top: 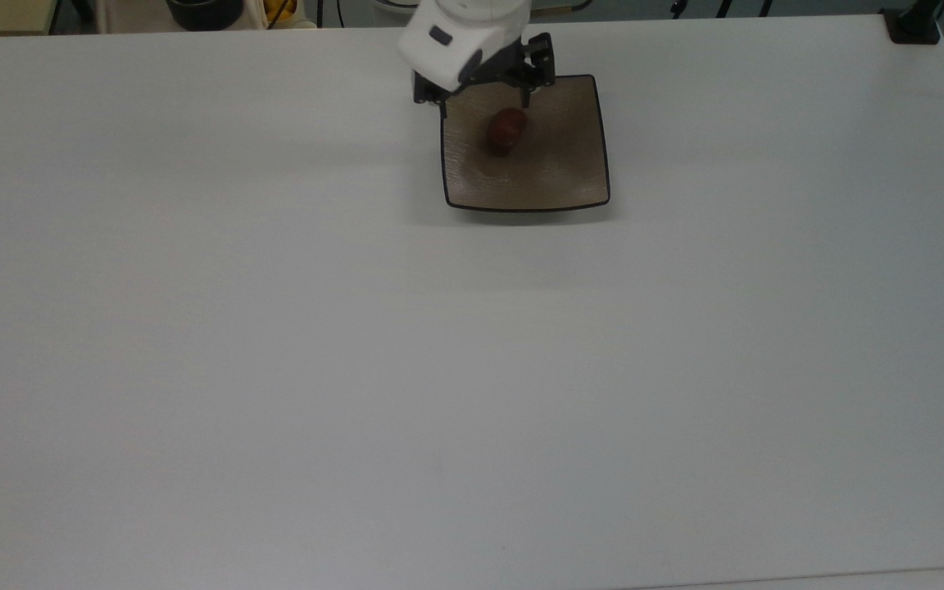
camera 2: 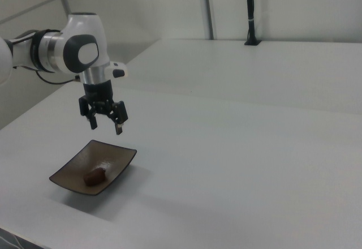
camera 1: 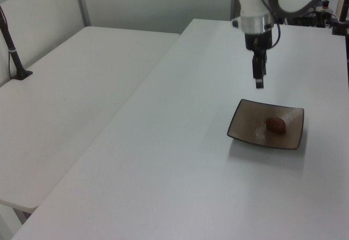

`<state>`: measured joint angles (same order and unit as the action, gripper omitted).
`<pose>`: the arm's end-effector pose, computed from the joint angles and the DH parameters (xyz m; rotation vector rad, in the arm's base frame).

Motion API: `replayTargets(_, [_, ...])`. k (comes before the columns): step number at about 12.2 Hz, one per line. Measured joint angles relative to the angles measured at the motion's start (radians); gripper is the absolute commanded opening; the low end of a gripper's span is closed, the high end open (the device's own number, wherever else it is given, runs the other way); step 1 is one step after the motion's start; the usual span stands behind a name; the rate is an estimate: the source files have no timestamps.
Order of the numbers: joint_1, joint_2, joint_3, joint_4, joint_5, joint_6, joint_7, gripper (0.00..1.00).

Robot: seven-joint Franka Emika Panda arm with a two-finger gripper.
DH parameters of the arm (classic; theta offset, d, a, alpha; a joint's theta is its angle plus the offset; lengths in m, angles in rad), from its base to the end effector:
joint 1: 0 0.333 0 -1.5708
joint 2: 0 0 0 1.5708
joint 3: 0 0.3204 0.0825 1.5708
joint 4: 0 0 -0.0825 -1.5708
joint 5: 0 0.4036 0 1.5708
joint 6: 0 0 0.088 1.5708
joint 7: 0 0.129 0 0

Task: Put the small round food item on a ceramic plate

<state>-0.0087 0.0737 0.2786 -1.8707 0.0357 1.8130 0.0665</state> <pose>0.5604 0.1563 0.4383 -3.0879 -0.2992 0.2112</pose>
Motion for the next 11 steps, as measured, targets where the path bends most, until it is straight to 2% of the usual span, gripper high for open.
replayTargets(3, [-0.008, -0.015, -0.037, 0.051, -0.055, 0.029, 0.085, 1.00])
replayTargets(5, [-0.008, -0.031, -0.072, 0.066, -0.069, 0.019, 0.134, 1.00])
replayTargets(7, [0.003, -0.056, -0.143, 0.069, -0.073, -0.005, 0.142, 1.00])
replayTargets(9, [0.039, -0.072, -0.249, 0.073, -0.073, -0.033, 0.067, 1.00])
replayTargets(11, [0.042, -0.082, -0.278, 0.074, -0.071, -0.081, -0.026, 1.00])
